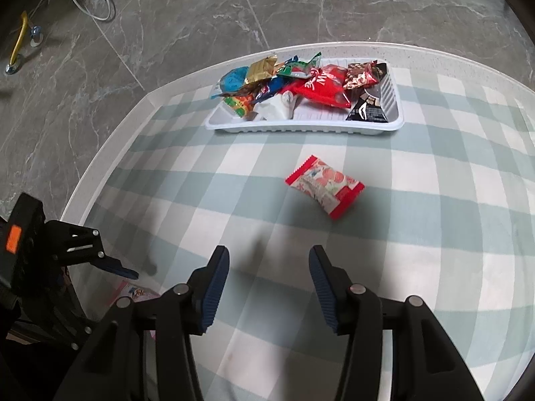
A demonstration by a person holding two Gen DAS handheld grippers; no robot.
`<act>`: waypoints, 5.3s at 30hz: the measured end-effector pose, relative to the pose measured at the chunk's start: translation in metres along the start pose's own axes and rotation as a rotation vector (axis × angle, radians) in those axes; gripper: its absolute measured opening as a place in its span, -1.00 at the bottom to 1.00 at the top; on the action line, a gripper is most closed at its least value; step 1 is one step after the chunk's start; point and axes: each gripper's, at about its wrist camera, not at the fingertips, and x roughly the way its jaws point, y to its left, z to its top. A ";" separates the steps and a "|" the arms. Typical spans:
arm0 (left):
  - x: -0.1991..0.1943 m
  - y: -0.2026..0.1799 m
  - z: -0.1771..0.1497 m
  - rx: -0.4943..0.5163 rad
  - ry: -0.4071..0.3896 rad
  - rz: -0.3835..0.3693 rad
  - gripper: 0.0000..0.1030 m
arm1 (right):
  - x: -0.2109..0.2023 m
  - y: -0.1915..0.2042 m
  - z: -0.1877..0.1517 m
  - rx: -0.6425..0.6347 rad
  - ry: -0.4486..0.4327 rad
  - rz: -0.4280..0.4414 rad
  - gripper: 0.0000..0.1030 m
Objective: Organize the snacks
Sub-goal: 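Reach left tool to the pink candy packet while right tool reaches the red-white packet, then grasp the pink packet with the left tool while the right tool grasps the red-white packet, then carry the pink packet with the left tool while the right tool carries the red-white packet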
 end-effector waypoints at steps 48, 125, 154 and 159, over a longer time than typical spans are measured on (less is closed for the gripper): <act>0.020 0.084 -0.012 -0.542 -0.022 0.243 0.33 | 0.073 -0.030 0.062 -0.349 0.164 -0.164 0.12; -0.030 0.183 0.096 -0.653 -0.332 0.106 -0.39 | 0.020 -0.068 0.106 0.196 -0.013 0.298 -0.34; -0.011 0.280 0.202 -0.650 -0.338 0.159 -0.38 | 0.051 -0.108 0.195 0.282 -0.115 0.275 -0.34; -0.005 0.290 0.213 -0.645 -0.332 0.181 -0.38 | 0.060 -0.113 0.206 0.287 -0.117 0.262 -0.33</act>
